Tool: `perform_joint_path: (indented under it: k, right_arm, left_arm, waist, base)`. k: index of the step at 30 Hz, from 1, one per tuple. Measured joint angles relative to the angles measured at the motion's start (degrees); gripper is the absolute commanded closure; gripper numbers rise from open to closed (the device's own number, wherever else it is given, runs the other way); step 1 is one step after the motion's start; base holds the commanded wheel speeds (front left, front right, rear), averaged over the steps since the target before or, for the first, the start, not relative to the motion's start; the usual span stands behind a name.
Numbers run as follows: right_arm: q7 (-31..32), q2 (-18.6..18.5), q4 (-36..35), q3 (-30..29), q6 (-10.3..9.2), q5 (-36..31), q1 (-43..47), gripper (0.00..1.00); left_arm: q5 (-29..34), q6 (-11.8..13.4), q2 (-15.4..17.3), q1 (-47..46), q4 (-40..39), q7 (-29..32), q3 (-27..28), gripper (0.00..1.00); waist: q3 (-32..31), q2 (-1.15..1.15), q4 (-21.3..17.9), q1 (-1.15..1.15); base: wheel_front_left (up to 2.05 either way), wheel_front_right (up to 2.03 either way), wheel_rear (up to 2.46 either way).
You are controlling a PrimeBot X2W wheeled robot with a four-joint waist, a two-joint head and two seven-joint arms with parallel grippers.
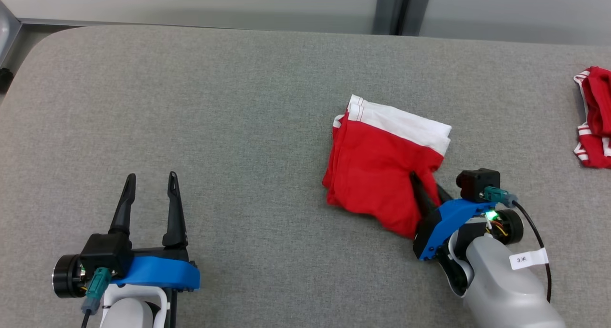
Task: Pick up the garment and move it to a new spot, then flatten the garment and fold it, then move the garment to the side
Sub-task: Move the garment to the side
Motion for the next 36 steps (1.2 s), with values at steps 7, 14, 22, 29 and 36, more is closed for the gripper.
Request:
perform_joint_path:
  k: [7, 14, 22, 29, 36]
  right_arm:
    - [-1.67, -3.48, 0.11, 2.83, 0.09, -5.37, -2.58, 1.0]
    - [-1.9, -11.05, -4.9, 7.97, 0.02, -9.28, -7.32, 1.0]
    - [-1.1, -23.04, -10.03, 14.44, 0.02, -8.18, -16.9, 1.0]
    - [0.47, -32.97, -16.06, 17.92, 0.03, -3.41, -22.73, 1.0]
    - [3.03, -40.43, -19.67, 17.71, 0.03, 3.13, -25.13, 1.0]
  left_arm:
    - [-0.16, 0.01, -0.05, -0.03, -0.33, -0.01, -0.01, 0.0]
    - [-0.13, -0.38, -0.12, -1.8, -2.37, -0.01, -0.23, 0.0]
    - [0.66, -0.98, -0.12, -6.89, -6.67, -0.01, -1.36, 0.0]
    - [2.66, -1.05, 1.27, -9.71, -11.62, 0.0, -1.64, 0.0]
    - [4.01, -0.91, 3.75, -9.7, -15.96, 0.3, -1.59, 0.0]
  waist:
    - [1.13, 0.0, -1.53, 0.0]
    - [3.24, 0.0, -3.72, 0.0]
    - [10.46, 0.01, -7.79, 0.01]
    - [17.06, 0.01, -13.64, 0.02]
    - [19.76, 0.01, -18.94, 0.01]
  base:
    - [0.0, 0.0, 0.0]
    - [0.0, 0.0, 0.0]
    - [0.0, 0.0, 0.0]
    - [0.0, 0.0, 0.0]
    - [0.0, 0.0, 0.0]
